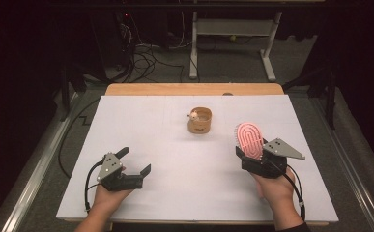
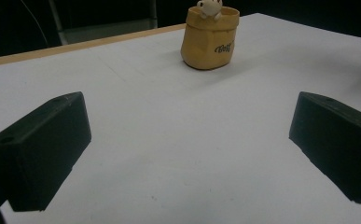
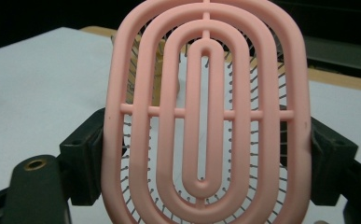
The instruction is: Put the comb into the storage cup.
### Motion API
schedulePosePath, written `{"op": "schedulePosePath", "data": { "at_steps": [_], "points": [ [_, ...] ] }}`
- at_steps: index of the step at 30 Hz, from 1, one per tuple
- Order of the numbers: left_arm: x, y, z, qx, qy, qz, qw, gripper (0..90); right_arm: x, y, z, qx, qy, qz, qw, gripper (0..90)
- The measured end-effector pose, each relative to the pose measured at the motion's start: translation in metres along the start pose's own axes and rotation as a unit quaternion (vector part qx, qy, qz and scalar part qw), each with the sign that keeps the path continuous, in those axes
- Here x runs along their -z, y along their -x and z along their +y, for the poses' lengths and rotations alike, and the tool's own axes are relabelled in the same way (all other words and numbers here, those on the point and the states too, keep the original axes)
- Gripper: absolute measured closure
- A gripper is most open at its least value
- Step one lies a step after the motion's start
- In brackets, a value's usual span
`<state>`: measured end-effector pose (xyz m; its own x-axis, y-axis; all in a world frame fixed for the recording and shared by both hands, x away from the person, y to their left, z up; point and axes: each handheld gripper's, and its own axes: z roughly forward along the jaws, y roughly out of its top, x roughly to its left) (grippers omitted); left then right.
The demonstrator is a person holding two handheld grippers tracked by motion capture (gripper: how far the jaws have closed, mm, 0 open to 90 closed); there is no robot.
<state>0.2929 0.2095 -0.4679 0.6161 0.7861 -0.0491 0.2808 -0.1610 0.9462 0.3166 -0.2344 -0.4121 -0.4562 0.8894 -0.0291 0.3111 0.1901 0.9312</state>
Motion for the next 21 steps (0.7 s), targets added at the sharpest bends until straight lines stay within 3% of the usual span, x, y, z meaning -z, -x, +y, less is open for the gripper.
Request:
{"op": "schedulePosePath", "data": {
  "at_steps": [12, 21],
  "points": [
    [0.002, 0.002, -0.001, 0.002, 0.003, -0.001, 1.0, 0.0, 0.002, -0.009, 0.002, 0.023, 0.051, -0.007, 0.9984, 20.0],
    [0.001, 0.003, -0.001, 0.006, 0.0, -0.004, 1.0, 0.0, 0.002, -0.012, 0.005, 0.017, 0.085, -0.006, 0.9962, 20.0]
  ]
}}
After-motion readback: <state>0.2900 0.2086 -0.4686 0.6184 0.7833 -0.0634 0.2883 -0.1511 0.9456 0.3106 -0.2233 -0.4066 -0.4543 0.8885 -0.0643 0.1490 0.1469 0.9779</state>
